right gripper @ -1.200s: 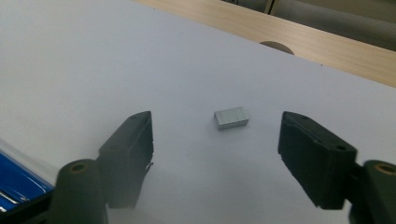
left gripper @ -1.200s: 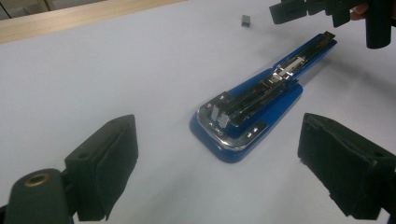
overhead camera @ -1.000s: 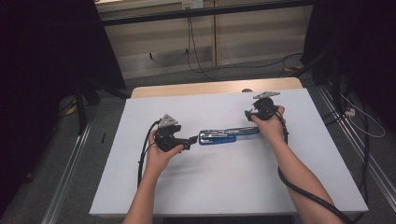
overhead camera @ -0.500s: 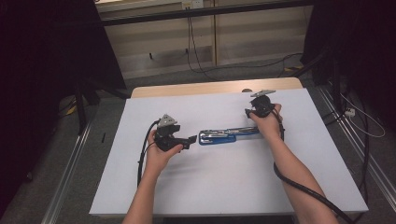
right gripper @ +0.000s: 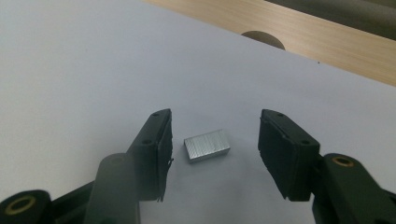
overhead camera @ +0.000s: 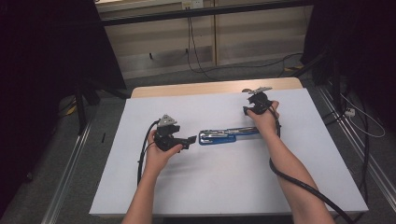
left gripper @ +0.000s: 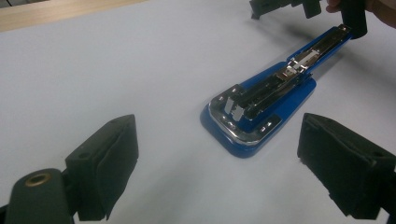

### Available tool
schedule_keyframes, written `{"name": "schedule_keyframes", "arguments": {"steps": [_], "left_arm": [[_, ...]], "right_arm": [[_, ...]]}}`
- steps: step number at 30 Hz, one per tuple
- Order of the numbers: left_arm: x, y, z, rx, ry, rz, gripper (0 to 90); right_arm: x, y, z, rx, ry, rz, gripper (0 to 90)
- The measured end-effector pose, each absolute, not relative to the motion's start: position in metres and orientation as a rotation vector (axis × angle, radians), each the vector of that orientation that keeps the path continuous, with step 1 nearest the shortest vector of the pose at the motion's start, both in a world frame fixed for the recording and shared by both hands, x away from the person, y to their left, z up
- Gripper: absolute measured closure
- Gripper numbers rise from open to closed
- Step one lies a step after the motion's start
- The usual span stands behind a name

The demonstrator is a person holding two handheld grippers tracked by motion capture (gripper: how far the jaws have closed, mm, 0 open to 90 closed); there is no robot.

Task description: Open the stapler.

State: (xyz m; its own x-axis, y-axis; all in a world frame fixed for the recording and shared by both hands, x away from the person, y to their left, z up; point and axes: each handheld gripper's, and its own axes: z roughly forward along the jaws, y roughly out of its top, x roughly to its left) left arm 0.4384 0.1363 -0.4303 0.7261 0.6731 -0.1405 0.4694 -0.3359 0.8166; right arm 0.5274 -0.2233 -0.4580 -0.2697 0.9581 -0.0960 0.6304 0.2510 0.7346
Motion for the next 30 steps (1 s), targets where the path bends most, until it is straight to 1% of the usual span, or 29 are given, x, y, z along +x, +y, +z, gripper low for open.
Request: {"name": "schedule_keyframes", "arguments": {"steps": [18, 25, 30], "left_arm": [[0.4389, 0.1380, -0.4301, 1.988, 0.872, 0.270, 12.7], [0.4388, 0.1374, -0.4301, 1.988, 0.868, 0.271, 12.9], [0.4380, 0.1361, -0.4293, 1.986, 0.853, 0.274, 13.5]], "right_arm": [[0.5366, -0.2157, -0.4623, 1.427, 2.004, 0.730, 43.9], [0.5346, -0.2187, -0.4630, 1.445, 1.999, 0.720, 45.4], [0.5315, -0.2253, -0.4630, 1.474, 1.996, 0.736, 48.0]]}}
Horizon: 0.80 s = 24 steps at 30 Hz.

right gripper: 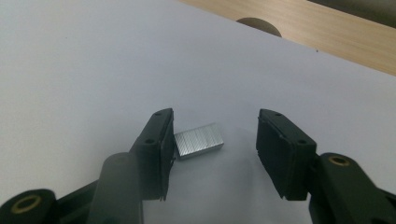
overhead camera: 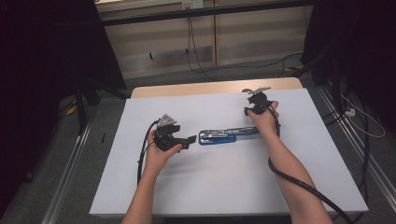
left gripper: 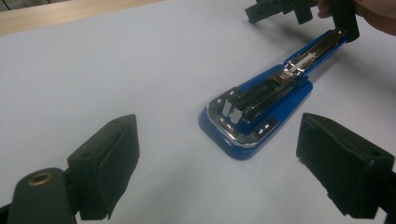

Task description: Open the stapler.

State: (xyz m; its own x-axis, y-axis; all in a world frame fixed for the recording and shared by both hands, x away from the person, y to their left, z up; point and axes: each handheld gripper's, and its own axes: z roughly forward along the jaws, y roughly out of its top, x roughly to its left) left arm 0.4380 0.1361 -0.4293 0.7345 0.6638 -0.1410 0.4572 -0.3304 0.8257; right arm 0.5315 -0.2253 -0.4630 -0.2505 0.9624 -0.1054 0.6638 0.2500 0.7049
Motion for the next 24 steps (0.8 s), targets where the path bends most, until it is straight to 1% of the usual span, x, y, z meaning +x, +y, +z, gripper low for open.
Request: {"name": "schedule_keyframes", "arguments": {"steps": [2, 6, 10, 12, 17, 22, 24], "left_arm": [[0.438, 0.136, -0.429, 1.985, 0.845, 0.275, 13.5], [0.438, 0.135, -0.429, 1.979, 0.841, 0.274, 13.5], [0.438, 0.135, -0.428, 1.978, 0.839, 0.279, 13.5], [0.437, 0.134, -0.428, 1.979, 0.838, 0.277, 13.5], [0.437, 0.134, -0.429, 1.977, 0.836, 0.280, 13.5], [0.437, 0.134, -0.429, 1.981, 0.838, 0.280, 13.5], [0.438, 0.134, -0.430, 1.984, 0.842, 0.278, 13.5]], "right_arm": [[0.530, -0.229, -0.463, 1.486, 1.992, 0.753, 49.8], [0.526, -0.235, -0.464, 1.501, 1.981, 0.761, 50.4], [0.524, -0.239, -0.463, 1.505, 1.983, 0.762, 56.0], [0.523, -0.240, -0.463, 1.513, 1.981, 0.765, 57.0], [0.523, -0.241, -0.464, 1.531, 1.972, 0.786, 54.1], [0.526, -0.236, -0.464, 1.552, 1.945, 0.815, 45.9], [0.528, -0.234, -0.464, 1.560, 1.936, 0.805, 45.1]]}}
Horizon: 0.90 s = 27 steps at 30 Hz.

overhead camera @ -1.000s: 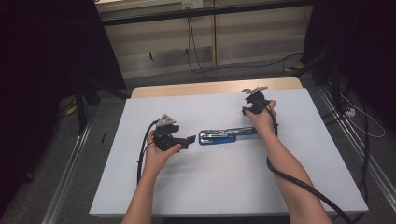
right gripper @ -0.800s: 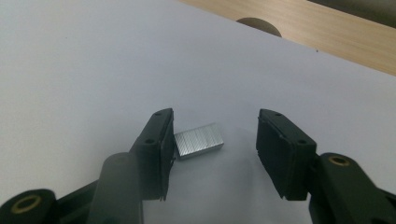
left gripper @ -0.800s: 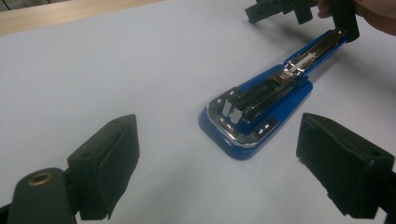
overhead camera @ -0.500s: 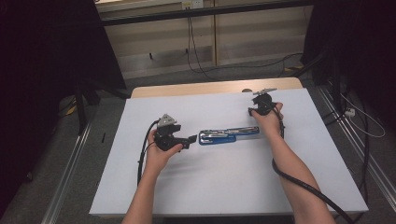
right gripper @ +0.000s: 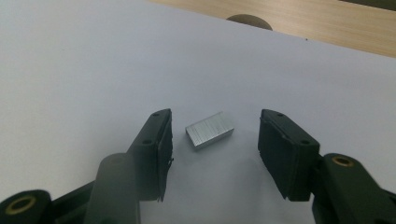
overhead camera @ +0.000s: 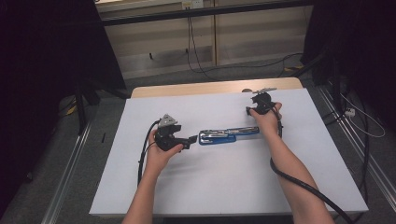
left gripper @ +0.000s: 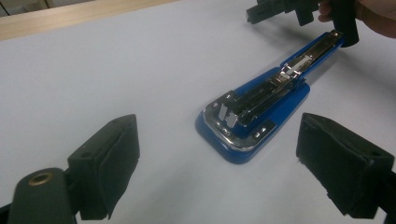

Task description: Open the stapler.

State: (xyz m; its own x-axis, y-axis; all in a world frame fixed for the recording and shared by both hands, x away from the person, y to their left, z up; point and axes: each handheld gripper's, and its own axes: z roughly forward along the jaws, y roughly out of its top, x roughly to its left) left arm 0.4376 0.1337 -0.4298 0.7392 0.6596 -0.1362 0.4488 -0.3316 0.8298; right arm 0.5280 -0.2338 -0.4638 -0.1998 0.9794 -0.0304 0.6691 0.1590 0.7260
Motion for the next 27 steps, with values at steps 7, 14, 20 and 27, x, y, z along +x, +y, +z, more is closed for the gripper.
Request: {"name": "schedule_keyframes", "arguments": {"steps": [7, 14, 20, 27], "left_arm": [[0.438, 0.136, -0.430, 1.988, 0.841, 0.281, 13.4], [0.439, 0.136, -0.430, 1.986, 0.838, 0.280, 13.3], [0.438, 0.135, -0.429, 1.983, 0.833, 0.286, 13.3], [0.438, 0.135, -0.428, 1.984, 0.830, 0.287, 13.6]], "right_arm": [[0.537, -0.229, -0.466, 1.557, 1.925, 0.773, 43.5], [0.538, -0.230, -0.466, 1.567, 1.913, 0.772, 48.9], [0.533, -0.231, -0.465, 1.571, 1.925, 0.767, 57.2], [0.528, -0.236, -0.464, 1.592, 1.930, 0.795, 69.0]]}}
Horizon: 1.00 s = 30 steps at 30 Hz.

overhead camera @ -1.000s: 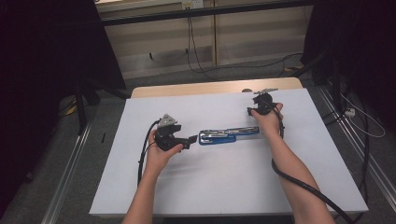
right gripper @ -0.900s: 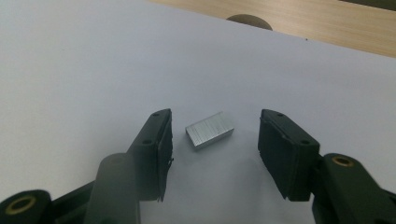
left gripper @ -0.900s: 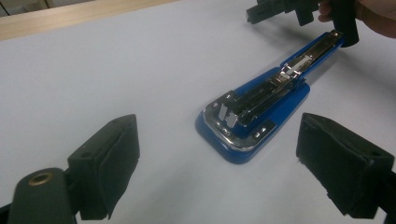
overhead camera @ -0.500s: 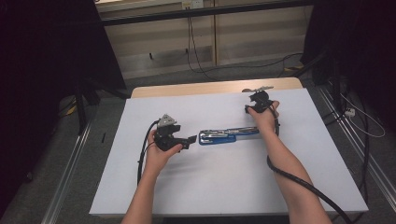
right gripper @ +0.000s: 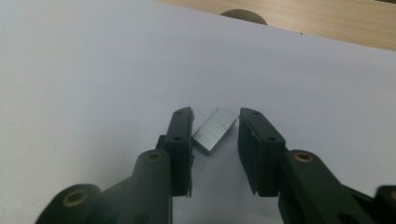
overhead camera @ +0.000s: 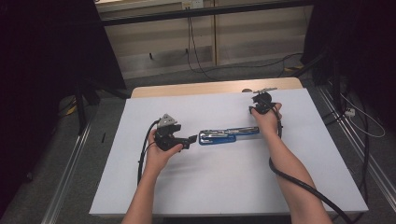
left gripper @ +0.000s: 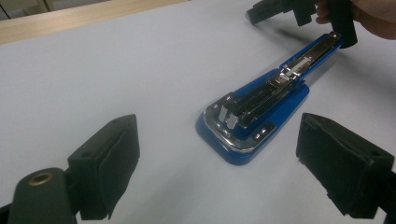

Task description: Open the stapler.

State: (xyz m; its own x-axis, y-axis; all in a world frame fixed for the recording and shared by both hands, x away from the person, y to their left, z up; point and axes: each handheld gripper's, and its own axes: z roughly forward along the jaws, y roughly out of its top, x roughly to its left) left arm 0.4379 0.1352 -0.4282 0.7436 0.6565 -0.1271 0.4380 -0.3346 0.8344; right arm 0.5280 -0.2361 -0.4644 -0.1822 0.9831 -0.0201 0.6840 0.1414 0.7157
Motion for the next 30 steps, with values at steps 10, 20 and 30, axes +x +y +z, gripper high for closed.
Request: {"name": "schedule_keyframes", "arguments": {"steps": [10, 20, 30], "left_arm": [[0.4375, 0.1334, -0.4293, 1.986, 0.827, 0.286, 13.6], [0.4379, 0.1351, -0.4296, 1.986, 0.836, 0.280, 13.5], [0.4370, 0.1387, -0.4266, 1.982, 0.835, 0.287, 13.0]], "right_arm": [[0.5265, -0.2411, -0.4656, 1.613, 1.916, 0.827, 71.7], [0.5333, -0.2413, -0.4658, 1.596, 1.935, 0.830, 74.9], [0.5286, -0.2428, -0.4648, 1.573, 1.976, 0.858, 79.4]]}}
